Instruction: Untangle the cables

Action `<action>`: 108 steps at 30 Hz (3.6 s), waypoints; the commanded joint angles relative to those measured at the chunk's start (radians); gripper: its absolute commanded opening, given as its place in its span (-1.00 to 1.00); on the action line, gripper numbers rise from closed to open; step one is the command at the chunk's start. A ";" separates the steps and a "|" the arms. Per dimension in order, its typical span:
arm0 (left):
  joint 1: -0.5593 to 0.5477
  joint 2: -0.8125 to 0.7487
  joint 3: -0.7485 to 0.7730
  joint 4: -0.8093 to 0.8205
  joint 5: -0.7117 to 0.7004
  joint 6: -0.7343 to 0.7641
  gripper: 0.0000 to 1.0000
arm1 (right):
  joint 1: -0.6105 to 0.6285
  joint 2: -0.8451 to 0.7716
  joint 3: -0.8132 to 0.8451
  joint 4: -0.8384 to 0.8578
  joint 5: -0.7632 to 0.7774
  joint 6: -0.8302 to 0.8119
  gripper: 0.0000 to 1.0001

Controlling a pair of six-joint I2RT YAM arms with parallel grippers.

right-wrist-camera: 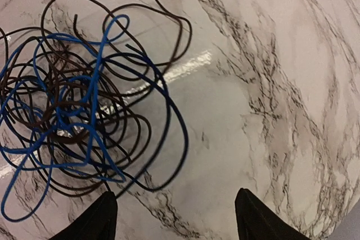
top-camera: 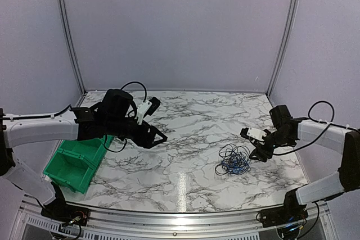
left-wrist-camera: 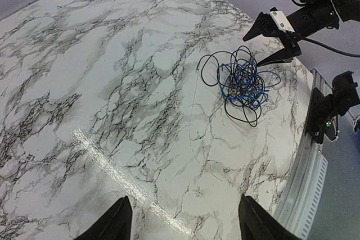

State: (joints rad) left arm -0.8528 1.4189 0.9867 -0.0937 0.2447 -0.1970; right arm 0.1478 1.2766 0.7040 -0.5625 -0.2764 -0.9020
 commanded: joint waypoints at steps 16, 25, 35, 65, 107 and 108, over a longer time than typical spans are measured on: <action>-0.150 0.131 -0.053 0.183 -0.002 -0.281 0.01 | 0.310 0.121 0.110 -0.026 -0.157 0.086 0.14; -0.284 0.336 0.045 0.271 0.099 -0.409 0.01 | 0.196 -0.004 0.045 0.066 -0.160 0.131 0.28; -0.301 0.500 0.109 0.329 0.149 -0.479 -0.23 | 0.173 -0.016 0.041 0.082 -0.189 0.146 0.26; -0.238 0.553 0.103 0.435 0.063 -0.474 -1.00 | 0.180 -0.017 0.046 0.080 -0.202 0.148 0.20; -0.086 0.445 -0.008 0.390 -0.105 -0.505 -1.00 | 0.642 0.468 0.196 0.416 -0.082 0.369 0.16; -0.083 0.452 -0.007 0.401 -0.104 -0.509 -1.00 | 0.642 0.477 0.202 0.412 -0.073 0.368 0.12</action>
State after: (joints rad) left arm -0.9466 1.8328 0.9943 0.2344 0.1543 -0.6781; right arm 0.7864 1.7195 0.9016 -0.1661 -0.4126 -0.5449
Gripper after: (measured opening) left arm 0.009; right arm 0.587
